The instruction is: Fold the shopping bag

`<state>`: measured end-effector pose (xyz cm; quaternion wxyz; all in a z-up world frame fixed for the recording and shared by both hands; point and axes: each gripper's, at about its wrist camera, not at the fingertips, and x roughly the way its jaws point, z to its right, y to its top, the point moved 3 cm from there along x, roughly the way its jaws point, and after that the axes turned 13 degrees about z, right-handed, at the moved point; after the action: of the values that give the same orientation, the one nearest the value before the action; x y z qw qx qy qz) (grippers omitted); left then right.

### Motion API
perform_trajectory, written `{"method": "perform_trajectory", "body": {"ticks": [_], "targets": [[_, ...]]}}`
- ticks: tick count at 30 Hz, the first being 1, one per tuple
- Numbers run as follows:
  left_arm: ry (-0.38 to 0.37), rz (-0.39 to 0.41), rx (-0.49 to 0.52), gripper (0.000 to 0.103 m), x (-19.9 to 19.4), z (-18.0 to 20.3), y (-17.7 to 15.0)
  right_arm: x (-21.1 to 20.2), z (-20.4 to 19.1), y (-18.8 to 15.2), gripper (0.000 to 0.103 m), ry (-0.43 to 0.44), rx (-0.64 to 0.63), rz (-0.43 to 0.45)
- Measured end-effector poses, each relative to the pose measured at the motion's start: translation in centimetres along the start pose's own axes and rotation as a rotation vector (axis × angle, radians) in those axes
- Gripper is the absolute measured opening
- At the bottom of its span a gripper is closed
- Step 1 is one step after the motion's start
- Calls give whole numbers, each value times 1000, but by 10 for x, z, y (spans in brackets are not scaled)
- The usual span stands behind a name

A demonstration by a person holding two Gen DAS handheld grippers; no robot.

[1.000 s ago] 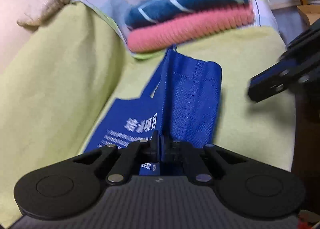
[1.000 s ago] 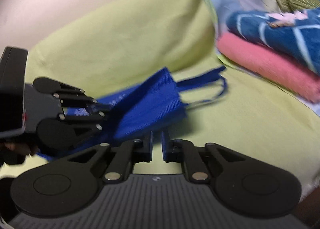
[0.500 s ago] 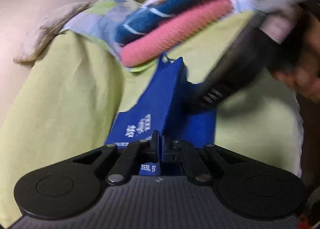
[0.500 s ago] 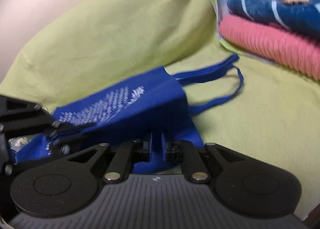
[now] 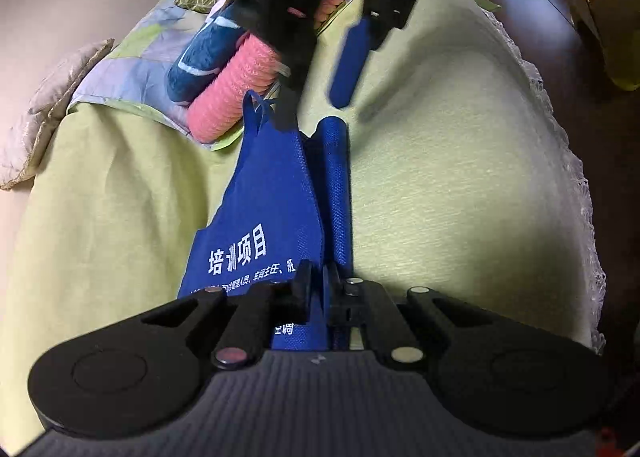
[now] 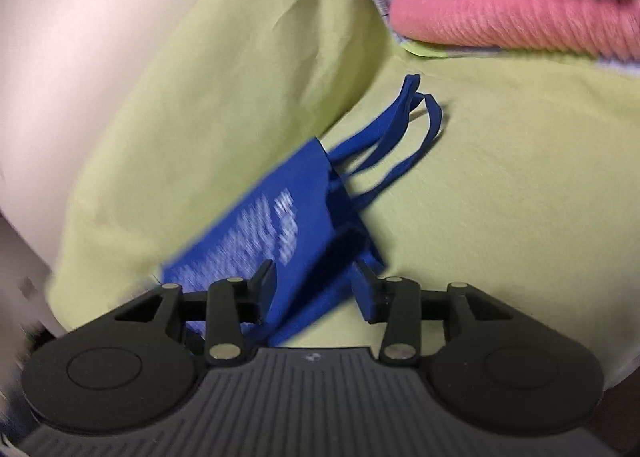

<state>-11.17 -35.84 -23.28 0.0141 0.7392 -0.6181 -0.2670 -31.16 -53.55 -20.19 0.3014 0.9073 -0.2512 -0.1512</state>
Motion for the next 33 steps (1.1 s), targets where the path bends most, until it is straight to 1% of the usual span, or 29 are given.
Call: {"method": "perform_trajectory", "body": {"ticks": [2,3,4,5,7,8,10,11,12,14,15,16,18,20,21,24,25,26,28,29,31,33], "targets": [[6,4,5,2,0,1,-1,11,3,1,39,-23,39,-5],[9,8,3,1,0,2,-2,18,5,1,31,-40,55,-9],[12,11,1,1,-1,2,-2,23,8,-1,7,-57,70,-17],[12,16,-10,2,-2,0,-3,26,11,-3,4,-73,81,-25],[7,29,-48,7,-8,-6,-2,27,15,-8,3,-93,90,-23],[-9,39,-101,8,-13,-13,-2,25,15,-9,3,-96,84,-19],[-58,78,-262,16,-23,-37,1,23,14,-12,3,-105,63,-16],[-75,104,-348,16,-28,-49,2,22,13,-13,3,-109,50,-15],[-80,118,-414,16,-30,-59,2,21,11,-14,3,-112,33,-12],[-73,120,-508,15,-28,-74,2,21,6,-16,3,-124,-19,-11],[-70,110,-539,14,-24,-79,0,22,3,-17,3,-132,-47,-13],[-74,82,-549,13,-17,-79,-2,23,1,-17,2,-138,-70,-15],[-105,21,-561,12,-1,-72,-6,27,-3,-18,2,-153,-124,-22],[-110,4,-565,6,3,-68,-7,28,-11,-18,2,-165,-205,-36],[-109,3,-566,0,3,-65,-7,26,-16,-18,5,-174,-262,-37],[-103,-3,-568,0,3,-59,-7,19,-40,-17,19,-235,-491,-7],[-101,-4,-569,0,4,-57,-7,18,-48,-17,19,-243,-565,15],[-99,-6,-570,0,4,-55,-7,17,-55,-16,19,-226,-616,31],[-95,-8,-572,0,4,-52,-8,17,-68,-16,19,-163,-683,43],[-94,-7,-575,0,3,-52,-8,21,-72,-19,18,-138,-704,30],[-92,-3,-576,0,3,-50,-8,33,-73,-26,10,-115,-727,-22],[-91,1,-582,0,2,-50,-11,46,-63,-36,10,-139,-688,-114]]}}
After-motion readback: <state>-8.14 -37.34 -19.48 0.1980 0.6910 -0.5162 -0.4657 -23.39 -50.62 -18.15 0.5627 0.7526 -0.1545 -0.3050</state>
